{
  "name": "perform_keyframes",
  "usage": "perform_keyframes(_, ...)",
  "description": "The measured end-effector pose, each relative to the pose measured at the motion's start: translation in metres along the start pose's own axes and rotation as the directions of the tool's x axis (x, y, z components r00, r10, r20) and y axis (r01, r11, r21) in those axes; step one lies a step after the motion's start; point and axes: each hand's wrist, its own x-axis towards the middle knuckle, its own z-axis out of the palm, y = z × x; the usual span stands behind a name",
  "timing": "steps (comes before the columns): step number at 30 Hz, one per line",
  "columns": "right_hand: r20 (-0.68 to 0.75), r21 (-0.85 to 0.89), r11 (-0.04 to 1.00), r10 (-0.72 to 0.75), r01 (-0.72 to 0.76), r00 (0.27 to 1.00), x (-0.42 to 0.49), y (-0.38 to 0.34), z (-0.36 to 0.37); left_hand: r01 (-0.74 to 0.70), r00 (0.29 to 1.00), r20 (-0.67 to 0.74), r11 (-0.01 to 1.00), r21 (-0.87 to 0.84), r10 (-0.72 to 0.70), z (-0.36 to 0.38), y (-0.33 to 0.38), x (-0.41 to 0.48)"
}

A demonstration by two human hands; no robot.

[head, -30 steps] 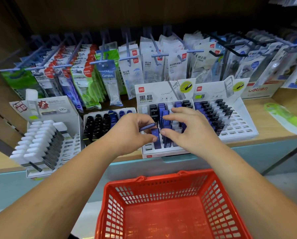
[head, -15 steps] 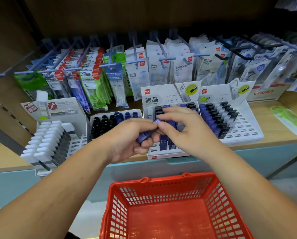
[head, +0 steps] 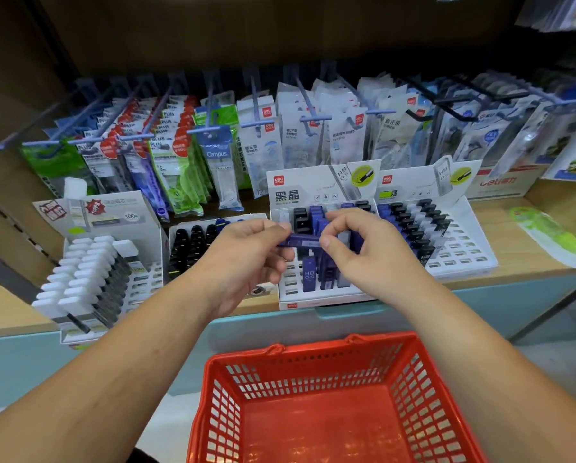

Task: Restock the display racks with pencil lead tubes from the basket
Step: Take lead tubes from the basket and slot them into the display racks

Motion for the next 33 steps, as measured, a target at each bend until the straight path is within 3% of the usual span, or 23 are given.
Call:
perform_keyframes(3,-0.14,-0.022,1.0,-0.001,-0.003,0.99,0.0,0.006,-0.011,-0.123,0.987,-0.086,0.981,0.149,0.137,0.018,0.004,-0.003)
perform_keyframes(6,-0.303,-0.067,0.997,0.016,-0.038,0.953,-0.002,0.02,-0.032,-0.229,0.962,-0.068,0.915,0.332,0.266,0.04,0.004,-0.005)
perform_keyframes(11,-0.504,-0.07,0.978,0.136,-0.197,0.853,-0.019,0.07,-0.066,-0.312,0.929,-0.07,0.872,0.377,0.363,0.076,0.0,0.005)
perform_keyframes(19,-0.515,-0.191,0.876,0.294,-0.442,0.805,-0.049,0.137,-0.096,-0.422,0.892,0.056,0.781,0.46,0.449,0.13,0.01,0.029)
perform_keyframes(25,-0.428,-0.142,0.867,0.382,-0.478,0.819,-0.062,0.17,-0.105,-0.476,0.865,0.143,0.696,0.537,0.481,0.18,0.019,0.075)
perform_keyframes(33,-0.467,-0.076,0.896,0.356,-0.437,0.81,-0.05,0.183,-0.099,-0.482,0.865,0.276,0.543,0.688,0.418,0.224,0.0,0.12)
